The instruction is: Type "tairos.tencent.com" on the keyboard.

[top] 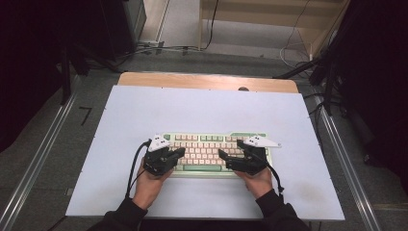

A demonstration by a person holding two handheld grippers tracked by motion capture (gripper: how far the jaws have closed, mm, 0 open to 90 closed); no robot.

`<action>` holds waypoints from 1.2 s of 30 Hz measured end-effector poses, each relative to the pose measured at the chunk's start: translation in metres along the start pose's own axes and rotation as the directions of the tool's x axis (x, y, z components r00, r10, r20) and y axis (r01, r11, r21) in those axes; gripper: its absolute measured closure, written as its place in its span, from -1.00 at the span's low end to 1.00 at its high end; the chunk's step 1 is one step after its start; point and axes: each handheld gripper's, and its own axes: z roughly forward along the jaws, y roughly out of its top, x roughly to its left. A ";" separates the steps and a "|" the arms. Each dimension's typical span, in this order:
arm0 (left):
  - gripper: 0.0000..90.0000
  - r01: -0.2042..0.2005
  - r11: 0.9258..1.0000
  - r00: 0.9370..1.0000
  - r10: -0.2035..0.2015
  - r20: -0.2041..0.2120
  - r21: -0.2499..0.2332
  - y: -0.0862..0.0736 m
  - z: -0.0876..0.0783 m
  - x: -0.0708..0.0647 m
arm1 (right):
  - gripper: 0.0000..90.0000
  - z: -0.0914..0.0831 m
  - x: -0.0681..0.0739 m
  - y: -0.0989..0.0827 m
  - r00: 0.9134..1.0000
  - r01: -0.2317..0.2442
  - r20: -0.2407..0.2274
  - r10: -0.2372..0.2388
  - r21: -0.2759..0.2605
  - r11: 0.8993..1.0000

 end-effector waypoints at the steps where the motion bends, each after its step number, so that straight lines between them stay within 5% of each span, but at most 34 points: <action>1: 1.00 -0.002 1.000 1.000 0.002 0.004 0.001 0.000 0.000 -0.001 | -0.68 0.000 0.000 0.000 1.000 0.002 0.001 -0.002 0.004 1.000; 17: 1.00 -0.002 0.999 0.999 0.000 0.044 0.043 -0.005 0.010 -0.005 | -0.67 0.003 0.000 -0.001 1.000 0.002 -0.001 -0.002 0.019 1.000; 36: 1.00 -0.019 0.996 1.000 0.017 0.018 0.089 -0.009 0.022 -0.010 | -0.67 0.003 0.001 -0.002 1.000 0.002 -0.001 -0.002 0.025 1.000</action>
